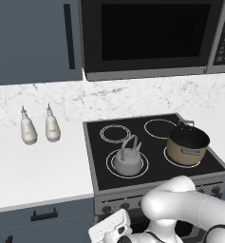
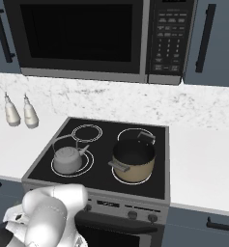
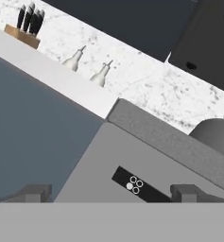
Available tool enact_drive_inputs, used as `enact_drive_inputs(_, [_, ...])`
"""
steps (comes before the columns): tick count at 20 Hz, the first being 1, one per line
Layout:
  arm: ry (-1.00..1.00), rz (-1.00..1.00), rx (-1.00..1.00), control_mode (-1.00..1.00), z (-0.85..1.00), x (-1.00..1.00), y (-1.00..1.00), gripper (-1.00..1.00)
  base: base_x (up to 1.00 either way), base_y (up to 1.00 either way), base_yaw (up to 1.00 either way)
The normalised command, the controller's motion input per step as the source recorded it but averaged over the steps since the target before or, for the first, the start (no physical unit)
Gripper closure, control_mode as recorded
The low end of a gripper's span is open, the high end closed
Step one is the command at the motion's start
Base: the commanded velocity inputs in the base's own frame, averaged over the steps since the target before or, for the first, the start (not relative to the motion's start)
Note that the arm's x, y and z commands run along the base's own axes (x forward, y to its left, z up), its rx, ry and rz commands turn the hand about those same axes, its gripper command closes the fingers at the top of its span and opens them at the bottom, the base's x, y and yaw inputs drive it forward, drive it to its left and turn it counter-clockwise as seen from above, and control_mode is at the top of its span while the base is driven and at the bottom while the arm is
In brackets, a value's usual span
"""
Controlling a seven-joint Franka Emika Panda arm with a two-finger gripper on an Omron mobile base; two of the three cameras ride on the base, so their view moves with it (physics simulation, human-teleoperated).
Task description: Pick the kettle from the counter and place it on a stove burner. Then turn the burner on.
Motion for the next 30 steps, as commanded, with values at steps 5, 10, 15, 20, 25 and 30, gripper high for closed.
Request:
enact_drive_inputs(5, [0.0,0.0,0.0,-1.0,-0.13,0.46,0.0,-1.0,0.0,0.0,0.0])
enact_drive_inputs(10, [0.0,0.01,0.0,-1.0,-0.7,0.29,0.0,-1.0,0.0,0.0,0.0])
enact_drive_inputs(15, [0.0,0.02,0.0,-1.0,-0.89,0.17,0.0,-1.0,0.0,0.0,0.0])
enact_drive_inputs(20, [0.0,0.02,0.0,-1.0,-0.67,0.14,0.0,-1.0,0.0,0.0,0.0])
enact_drive_inputs(25, [0.17,0.07,0.04,-1.0,0.0,0.36,0.0,-1.0,0.0,0.0,0.0])
enact_drive_inputs(30, [0.4,0.16,0.06,-1.0,0.0,0.38,0.15,-1.0,0.0,0.0,0.0])
